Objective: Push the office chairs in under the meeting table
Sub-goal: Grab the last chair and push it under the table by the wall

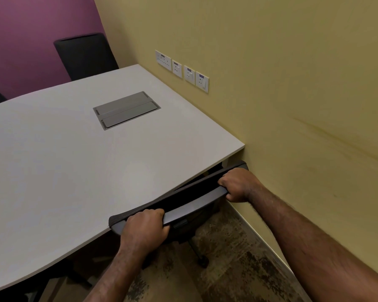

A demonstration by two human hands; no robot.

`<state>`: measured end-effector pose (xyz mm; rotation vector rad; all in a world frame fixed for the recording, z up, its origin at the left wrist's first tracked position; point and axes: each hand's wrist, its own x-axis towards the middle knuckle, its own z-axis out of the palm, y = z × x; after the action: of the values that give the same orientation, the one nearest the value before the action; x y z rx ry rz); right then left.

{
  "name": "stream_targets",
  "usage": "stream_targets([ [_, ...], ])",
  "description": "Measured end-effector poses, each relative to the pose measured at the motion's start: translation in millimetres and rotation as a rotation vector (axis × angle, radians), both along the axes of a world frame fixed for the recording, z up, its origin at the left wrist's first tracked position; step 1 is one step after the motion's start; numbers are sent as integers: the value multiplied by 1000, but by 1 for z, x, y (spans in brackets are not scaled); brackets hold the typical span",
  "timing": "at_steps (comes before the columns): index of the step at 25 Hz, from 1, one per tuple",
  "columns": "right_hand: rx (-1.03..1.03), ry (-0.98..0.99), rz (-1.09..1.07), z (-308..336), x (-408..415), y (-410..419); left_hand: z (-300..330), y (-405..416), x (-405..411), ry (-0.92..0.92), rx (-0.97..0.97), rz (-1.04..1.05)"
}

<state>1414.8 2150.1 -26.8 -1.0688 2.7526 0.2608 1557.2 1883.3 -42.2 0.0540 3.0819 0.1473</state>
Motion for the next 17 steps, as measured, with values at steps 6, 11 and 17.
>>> stream_targets([
  [6, -19, 51, -30, -10, -22, 1, -2, 1, -20, -3, 33, -3],
  [11, -32, 44, -45, -8, -42, 8, -4, 12, -36, -4, 70, -21],
  [17, -34, 31, -56, -6, -58, 11, -3, 22, -47, -3, 97, -27],
])
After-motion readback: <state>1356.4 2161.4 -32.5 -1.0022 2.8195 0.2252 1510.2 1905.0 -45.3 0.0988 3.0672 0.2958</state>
